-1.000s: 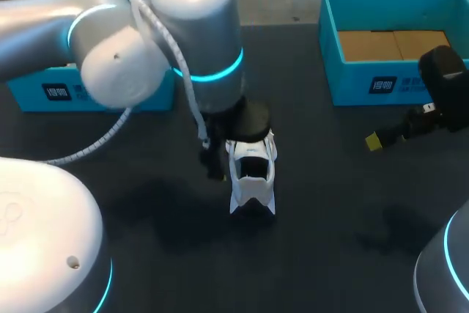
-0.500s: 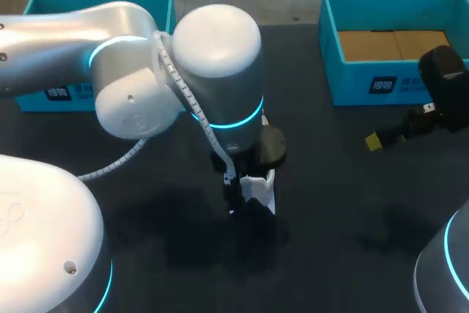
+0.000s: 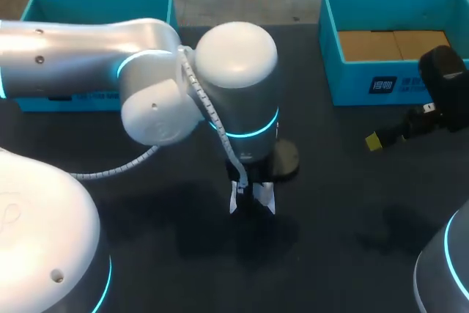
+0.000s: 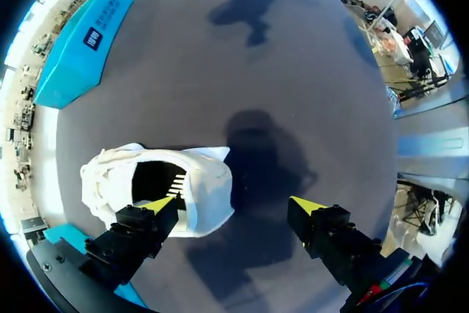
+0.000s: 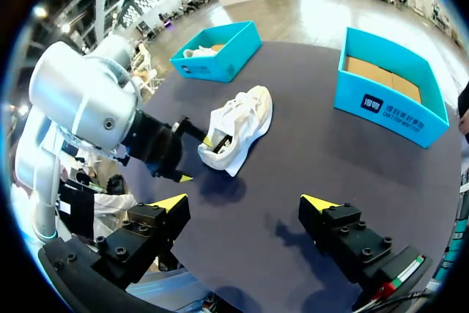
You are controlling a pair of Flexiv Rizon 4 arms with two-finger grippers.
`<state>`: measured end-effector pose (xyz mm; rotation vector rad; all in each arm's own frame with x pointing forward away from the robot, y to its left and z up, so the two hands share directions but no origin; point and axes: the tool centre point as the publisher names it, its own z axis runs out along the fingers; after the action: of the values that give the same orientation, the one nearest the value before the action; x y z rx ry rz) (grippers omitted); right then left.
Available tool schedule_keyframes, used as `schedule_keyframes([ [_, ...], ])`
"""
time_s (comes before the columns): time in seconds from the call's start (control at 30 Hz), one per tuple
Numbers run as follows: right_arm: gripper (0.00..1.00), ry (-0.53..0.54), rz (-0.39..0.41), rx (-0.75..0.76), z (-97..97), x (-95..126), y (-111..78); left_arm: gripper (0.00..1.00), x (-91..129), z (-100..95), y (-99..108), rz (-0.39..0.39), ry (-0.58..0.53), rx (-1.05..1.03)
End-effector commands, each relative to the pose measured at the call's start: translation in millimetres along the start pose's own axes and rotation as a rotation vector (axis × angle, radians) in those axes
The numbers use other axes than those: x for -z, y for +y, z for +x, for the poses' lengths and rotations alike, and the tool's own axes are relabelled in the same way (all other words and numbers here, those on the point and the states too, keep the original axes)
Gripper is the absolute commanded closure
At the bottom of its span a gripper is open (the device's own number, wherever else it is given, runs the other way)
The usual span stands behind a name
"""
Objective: Take the shoe out of the shoebox, open the shoe tongue, remove and reinsert the insole, then place the shoe into the shoebox
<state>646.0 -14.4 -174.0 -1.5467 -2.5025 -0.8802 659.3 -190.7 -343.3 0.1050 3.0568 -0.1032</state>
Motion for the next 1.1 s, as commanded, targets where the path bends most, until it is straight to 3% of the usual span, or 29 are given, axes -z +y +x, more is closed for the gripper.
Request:
schedule_keyframes([
  [0.03, 0.00, -0.001, -0.003, -0.001, 0.3, 0, -2.3, 0.00, -22, -3.9, -7, -0.013, 0.027, -0.020],
  [0.5, 0.00, -0.001, -0.003, -0.001, 0.3, 0, -2.3, 0.00, -49, -3.6, -3, -0.049, 0.072, -0.051],
  [0.53, 0.00, -0.001, -0.003, -0.001, 0.3, 0, -2.3, 0.05, -50, -3.2, -3, -0.050, 0.073, -0.052],
  [0.63, 0.00, -0.001, -0.003, -0.001, 0.3, 0, -2.3, 0.55, -52, -3.0, 0, -0.057, 0.081, -0.050],
  [0.67, 0.00, -0.001, -0.003, -0.001, 0.3, 0, -2.3, 0.64, -53, -3.0, 1, -0.060, 0.084, -0.049],
  [0.7, 0.00, -0.001, -0.003, -0.001, 0.3, 0, -2.3, 0.67, -53, -3.0, 2, -0.062, 0.088, -0.048],
  [0.73, 0.00, -0.001, -0.003, -0.001, 0.3, 0, -2.3, 0.83, -53, -2.9, 3, -0.063, 0.098, -0.041],
  [0.8, 0.00, -0.001, -0.003, -0.001, 0.3, 0, -2.3, 1.00, -54, -3.1, 5, -0.062, 0.114, -0.034],
  [1.1, 0.00, -0.001, -0.003, -0.001, 0.3, 0, -2.3, 1.00, -55, 0.0, 9, -0.055, 0.178, -0.014],
])
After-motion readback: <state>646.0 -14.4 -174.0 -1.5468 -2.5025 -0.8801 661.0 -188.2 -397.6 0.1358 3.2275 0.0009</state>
